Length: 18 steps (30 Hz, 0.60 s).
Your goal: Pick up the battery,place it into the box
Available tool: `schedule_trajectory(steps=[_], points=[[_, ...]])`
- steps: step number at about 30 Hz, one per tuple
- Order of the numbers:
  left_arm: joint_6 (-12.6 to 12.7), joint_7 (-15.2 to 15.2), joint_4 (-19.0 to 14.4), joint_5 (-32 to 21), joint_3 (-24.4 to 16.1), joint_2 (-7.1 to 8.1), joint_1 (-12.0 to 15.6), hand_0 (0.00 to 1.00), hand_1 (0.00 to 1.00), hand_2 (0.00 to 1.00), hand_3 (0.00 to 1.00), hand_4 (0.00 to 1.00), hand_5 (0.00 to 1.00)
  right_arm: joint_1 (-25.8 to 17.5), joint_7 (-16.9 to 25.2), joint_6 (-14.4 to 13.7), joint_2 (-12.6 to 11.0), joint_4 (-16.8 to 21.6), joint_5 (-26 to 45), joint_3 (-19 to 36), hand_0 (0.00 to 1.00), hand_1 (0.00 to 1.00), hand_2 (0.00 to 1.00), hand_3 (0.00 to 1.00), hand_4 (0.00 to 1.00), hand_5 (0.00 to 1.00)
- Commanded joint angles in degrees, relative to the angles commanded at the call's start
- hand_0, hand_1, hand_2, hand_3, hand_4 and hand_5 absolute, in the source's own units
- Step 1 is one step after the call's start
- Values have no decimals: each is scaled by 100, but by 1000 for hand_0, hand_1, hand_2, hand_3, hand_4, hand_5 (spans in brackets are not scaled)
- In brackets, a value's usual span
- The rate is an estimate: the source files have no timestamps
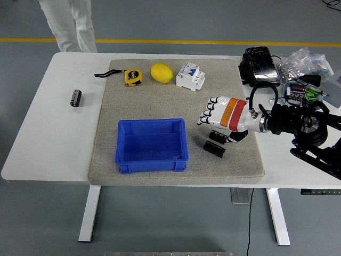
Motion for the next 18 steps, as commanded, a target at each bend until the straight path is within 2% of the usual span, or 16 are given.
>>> schedule_trajectory(steps=[4, 10, 14, 18], points=[[-4, 3, -7, -3, 11, -3, -12, 676, 658, 742, 625, 640, 485, 126, 68, 3, 199, -305, 70, -197, 785, 732, 778, 802, 946, 229], [-3, 4, -12, -10, 21, -2, -29, 676, 659, 743, 625, 641, 485, 312, 115, 54, 405, -531, 106, -465, 783, 731, 772, 794, 945, 229], [-1, 5, -17, -13, 32, 1, -46, 676, 657, 743, 626, 642, 485, 422, 140, 145, 515, -680, 69, -634, 782, 729, 770, 787, 944, 226], [4, 1, -20, -24, 40, 2, -59, 676, 657, 743, 626, 642, 485, 477, 268, 317, 590, -848, -11, -560, 782, 729, 770, 787, 944, 226]])
